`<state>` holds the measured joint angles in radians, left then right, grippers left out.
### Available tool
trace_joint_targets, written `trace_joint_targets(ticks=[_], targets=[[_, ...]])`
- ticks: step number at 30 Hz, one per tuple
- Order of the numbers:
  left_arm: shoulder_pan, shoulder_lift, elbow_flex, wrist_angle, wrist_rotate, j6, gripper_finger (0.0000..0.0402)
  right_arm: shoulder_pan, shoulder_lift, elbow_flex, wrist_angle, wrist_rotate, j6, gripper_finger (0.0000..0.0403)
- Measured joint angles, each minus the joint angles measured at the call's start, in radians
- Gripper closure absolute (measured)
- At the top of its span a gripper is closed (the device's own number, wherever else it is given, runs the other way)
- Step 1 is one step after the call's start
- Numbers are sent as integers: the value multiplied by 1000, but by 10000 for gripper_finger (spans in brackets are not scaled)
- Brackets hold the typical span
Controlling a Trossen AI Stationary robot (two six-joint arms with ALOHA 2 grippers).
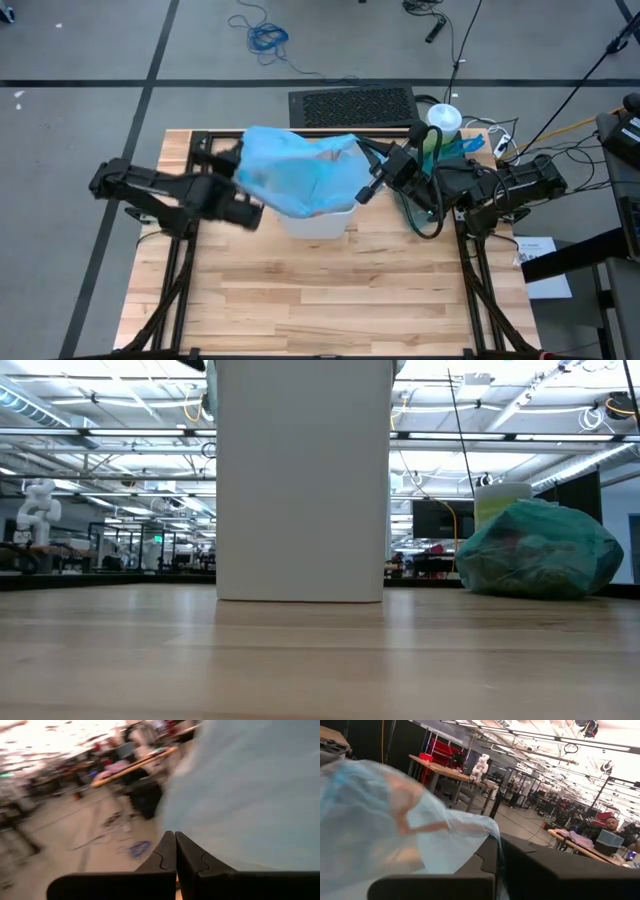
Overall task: Place trash/remove bag and relplace
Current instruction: Put the new blue trash bag inside the white trash bin
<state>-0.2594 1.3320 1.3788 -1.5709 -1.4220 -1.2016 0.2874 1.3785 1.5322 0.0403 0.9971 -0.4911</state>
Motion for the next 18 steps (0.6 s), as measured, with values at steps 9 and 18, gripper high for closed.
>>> trace_joint_targets(ticks=[9, 18], targets=[[226, 0, 0, 23, 0, 87, 401, 0, 0, 0, -7, 0, -7, 403], [85, 4, 0, 428, 28, 485, 401, 0, 0, 0, -7, 0, -11, 403]])
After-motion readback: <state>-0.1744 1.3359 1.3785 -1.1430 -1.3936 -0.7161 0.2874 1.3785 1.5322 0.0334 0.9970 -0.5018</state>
